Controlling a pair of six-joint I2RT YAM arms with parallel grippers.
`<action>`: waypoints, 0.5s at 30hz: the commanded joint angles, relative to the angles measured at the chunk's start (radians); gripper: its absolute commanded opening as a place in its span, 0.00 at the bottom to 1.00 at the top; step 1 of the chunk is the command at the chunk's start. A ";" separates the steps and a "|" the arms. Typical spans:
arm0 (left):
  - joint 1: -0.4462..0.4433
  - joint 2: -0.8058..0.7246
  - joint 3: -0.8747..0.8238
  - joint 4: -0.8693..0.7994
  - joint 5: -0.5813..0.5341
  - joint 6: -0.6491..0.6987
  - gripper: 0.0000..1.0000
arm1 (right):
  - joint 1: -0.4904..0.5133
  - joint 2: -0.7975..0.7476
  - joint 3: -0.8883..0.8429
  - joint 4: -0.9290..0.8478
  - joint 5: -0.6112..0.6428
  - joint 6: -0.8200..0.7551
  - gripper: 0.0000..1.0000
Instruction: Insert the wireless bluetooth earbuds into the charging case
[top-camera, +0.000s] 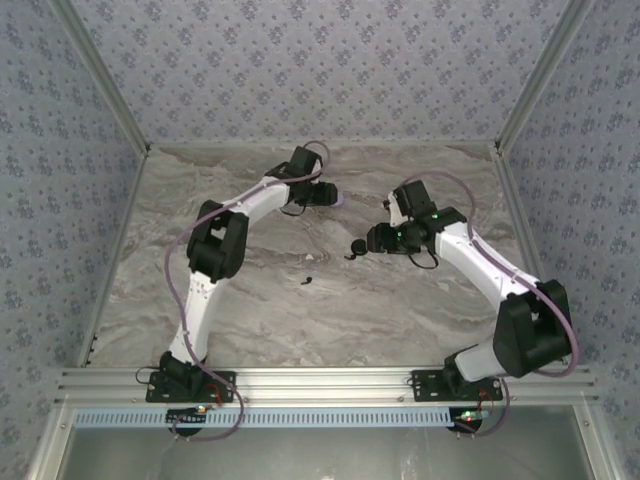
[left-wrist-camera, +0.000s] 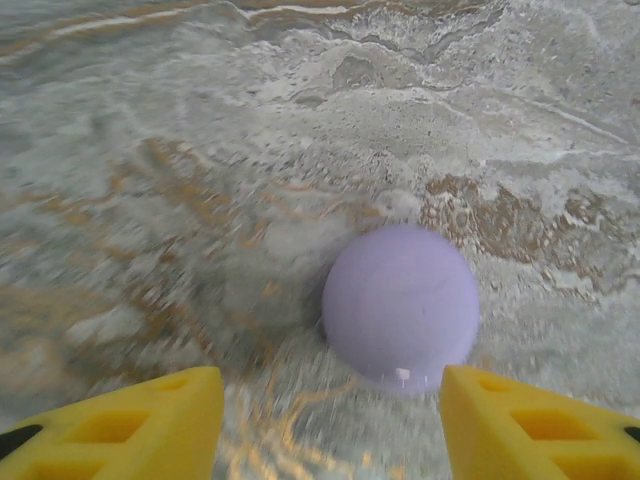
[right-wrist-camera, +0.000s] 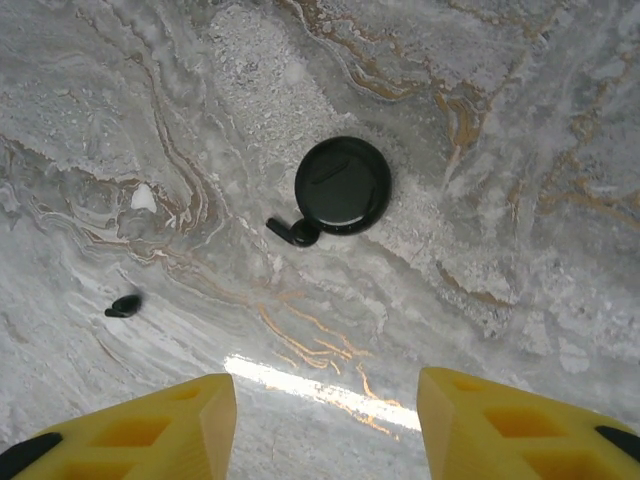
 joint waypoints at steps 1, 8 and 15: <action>0.004 -0.174 -0.073 -0.002 -0.025 0.042 0.58 | -0.005 0.073 0.067 -0.056 -0.004 -0.086 0.55; 0.003 -0.447 -0.364 0.062 -0.031 0.009 0.58 | 0.016 0.259 0.212 -0.119 -0.001 -0.189 0.58; 0.001 -0.731 -0.617 -0.003 -0.058 -0.017 0.59 | 0.033 0.414 0.343 -0.189 -0.020 -0.268 0.67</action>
